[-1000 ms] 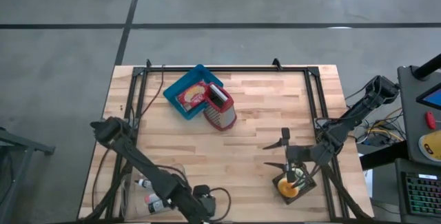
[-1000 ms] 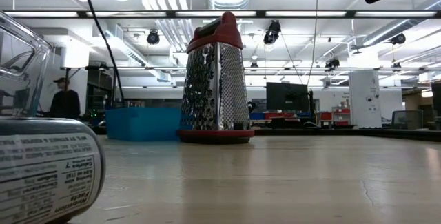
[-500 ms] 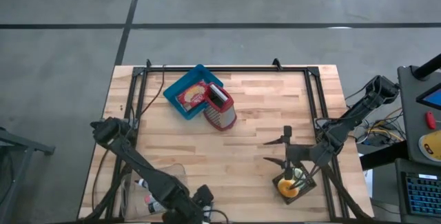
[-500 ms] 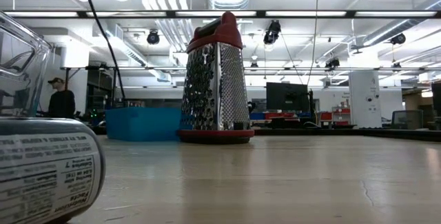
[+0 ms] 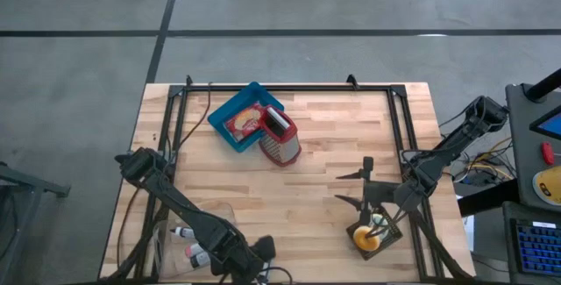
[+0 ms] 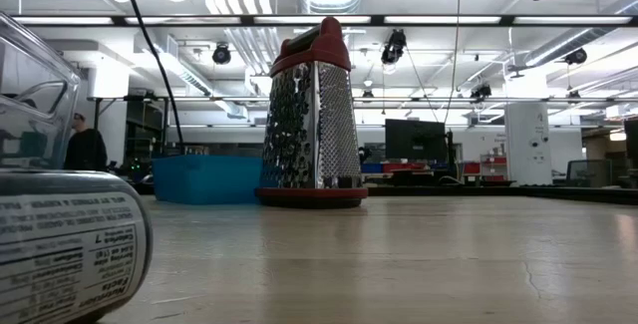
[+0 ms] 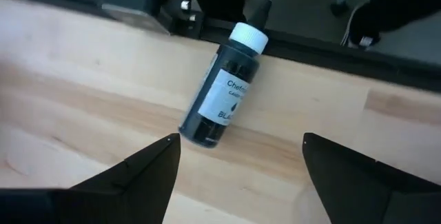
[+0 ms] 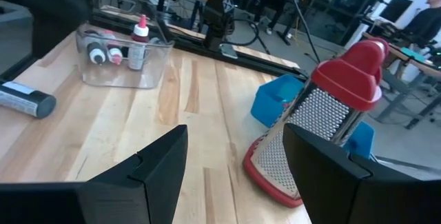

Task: Pick & Place Food Item
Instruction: Put the black food coloring into the transparent bin

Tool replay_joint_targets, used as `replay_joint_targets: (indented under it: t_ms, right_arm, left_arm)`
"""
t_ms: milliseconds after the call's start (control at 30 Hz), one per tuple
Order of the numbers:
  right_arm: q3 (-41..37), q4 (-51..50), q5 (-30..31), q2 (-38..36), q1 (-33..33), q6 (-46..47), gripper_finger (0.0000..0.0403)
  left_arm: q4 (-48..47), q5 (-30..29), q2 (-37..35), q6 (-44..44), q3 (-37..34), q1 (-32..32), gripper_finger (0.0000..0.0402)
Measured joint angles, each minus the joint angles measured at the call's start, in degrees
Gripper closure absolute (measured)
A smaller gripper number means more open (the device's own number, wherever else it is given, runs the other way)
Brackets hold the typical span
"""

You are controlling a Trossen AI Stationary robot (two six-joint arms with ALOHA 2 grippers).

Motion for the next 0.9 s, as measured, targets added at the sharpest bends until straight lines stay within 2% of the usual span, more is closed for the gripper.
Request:
replay_joint_targets:
  t_ms: [367,533,900]
  right_arm:
    - [0.0,0.0,1.6,0.0,0.0,1.4,0.0170]
    - [0.0,0.0,2.3,0.0,0.0,1.7,0.0170]
    - [2.9,-2.3,3.1,0.0,0.0,1.7,0.0170]
  left_arm:
    - [-0.3,-0.5,5.3,12.8,0.6,-0.4,0.0090]
    - [-0.9,-3.2,7.3,15.9,4.1,-0.7,0.0091]
    - [-1.6,-3.4,7.6,18.5,8.4,-1.0,0.0088]
